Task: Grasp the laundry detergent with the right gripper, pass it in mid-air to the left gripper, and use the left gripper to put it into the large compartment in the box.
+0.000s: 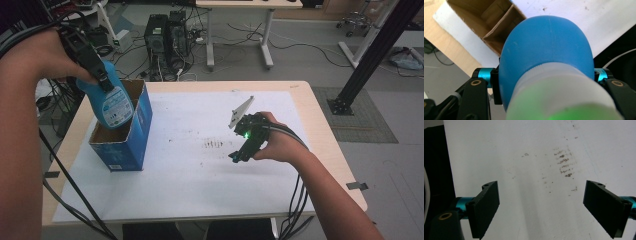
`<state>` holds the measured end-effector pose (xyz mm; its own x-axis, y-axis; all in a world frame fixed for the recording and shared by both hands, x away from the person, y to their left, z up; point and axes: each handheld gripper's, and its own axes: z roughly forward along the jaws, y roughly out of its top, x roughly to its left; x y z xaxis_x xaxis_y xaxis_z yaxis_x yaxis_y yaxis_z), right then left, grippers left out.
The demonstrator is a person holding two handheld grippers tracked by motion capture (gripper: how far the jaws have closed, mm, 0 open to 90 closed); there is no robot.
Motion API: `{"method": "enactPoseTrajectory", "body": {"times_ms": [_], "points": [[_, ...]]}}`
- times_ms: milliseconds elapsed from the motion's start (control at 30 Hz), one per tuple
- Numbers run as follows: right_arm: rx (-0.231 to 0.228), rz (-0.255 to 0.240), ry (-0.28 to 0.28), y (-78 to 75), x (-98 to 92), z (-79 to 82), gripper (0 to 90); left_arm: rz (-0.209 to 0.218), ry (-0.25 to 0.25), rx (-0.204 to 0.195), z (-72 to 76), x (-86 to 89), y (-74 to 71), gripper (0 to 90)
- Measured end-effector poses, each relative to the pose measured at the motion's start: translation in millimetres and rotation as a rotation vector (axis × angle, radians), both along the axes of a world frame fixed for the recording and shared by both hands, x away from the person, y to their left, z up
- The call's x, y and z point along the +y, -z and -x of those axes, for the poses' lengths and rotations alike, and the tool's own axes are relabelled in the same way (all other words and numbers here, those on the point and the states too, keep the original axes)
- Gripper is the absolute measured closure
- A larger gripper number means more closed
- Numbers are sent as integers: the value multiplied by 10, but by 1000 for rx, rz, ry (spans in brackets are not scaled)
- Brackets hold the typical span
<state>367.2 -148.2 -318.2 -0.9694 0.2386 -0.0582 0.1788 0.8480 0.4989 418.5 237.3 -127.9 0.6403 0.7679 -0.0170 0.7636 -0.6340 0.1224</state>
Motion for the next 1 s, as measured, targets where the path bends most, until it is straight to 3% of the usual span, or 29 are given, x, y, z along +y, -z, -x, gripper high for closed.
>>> {"method": "enactPoseTrajectory", "body": {"times_ms": [400, 500, 767, 800, 833, 933, 1000], "points": [[-1, 14, 3, 43, 31, 4, 128, -16, -23, 19, -130, 136, 401, 388], [-2, 13, -1, 50, 44, -1, 128, -9, -27, 19, -148, 168, 564, 388], [-2, 25, -3, 82, 102, 4, 128, 5, 13, 57, -163, 210, 1018, 389], [-2, 25, -3, 82, 102, 4, 128, 5, 13, 57, -163, 210, 1018, 389], [-4, 28, -4, 84, 112, 5, 128, -3, 26, 71, -175, 219, 1148, 389], [-4, 28, -6, 86, 133, 8, 128, -5, 31, 82, -181, 214, 1242, 389], [-3, 29, -5, 87, 142, 9, 128, -13, 63, 89, -190, 208, 1346, 389]]}}
